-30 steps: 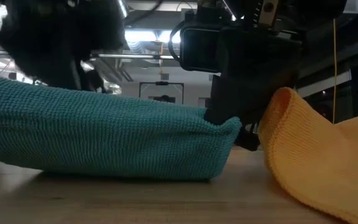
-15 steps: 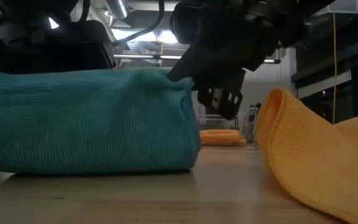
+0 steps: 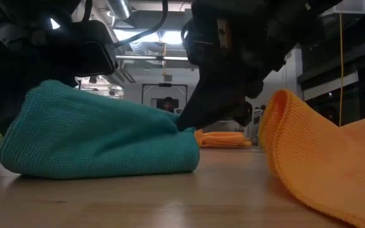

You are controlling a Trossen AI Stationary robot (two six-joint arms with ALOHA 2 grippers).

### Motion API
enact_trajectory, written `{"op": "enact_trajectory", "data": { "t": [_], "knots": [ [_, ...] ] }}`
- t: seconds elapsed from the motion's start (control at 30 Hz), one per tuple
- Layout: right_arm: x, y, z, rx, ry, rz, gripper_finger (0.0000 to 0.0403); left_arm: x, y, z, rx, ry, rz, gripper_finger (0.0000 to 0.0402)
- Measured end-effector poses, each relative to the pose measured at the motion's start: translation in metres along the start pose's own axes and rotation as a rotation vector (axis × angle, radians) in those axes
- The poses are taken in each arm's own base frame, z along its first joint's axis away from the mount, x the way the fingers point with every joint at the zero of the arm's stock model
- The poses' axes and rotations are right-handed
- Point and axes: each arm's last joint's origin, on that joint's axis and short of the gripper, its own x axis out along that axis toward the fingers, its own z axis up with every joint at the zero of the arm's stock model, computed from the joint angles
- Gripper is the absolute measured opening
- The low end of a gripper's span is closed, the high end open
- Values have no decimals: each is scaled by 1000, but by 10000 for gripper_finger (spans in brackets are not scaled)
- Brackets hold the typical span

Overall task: Fold microfiber towels
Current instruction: Fold the blue towel on the table

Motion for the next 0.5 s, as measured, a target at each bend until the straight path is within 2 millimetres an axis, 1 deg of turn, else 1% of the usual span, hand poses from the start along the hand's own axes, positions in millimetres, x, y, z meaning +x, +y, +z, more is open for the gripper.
{"op": "enact_trajectory", "data": {
  "t": [0.2,0.3,0.4,0.5],
  "knots": [
    [2,-2,0,-1,-39,-56,22,0,0,0,0,1,-1,119],
    [2,-2,0,-2,-46,-63,13,0,0,0,0,-7,-3,119],
    [6,-4,-1,-3,-59,-72,8,1,-1,1,3,-24,-13,119],
    [13,-3,-1,5,-99,-48,15,1,-1,2,3,-25,-18,119]
  ]
}}
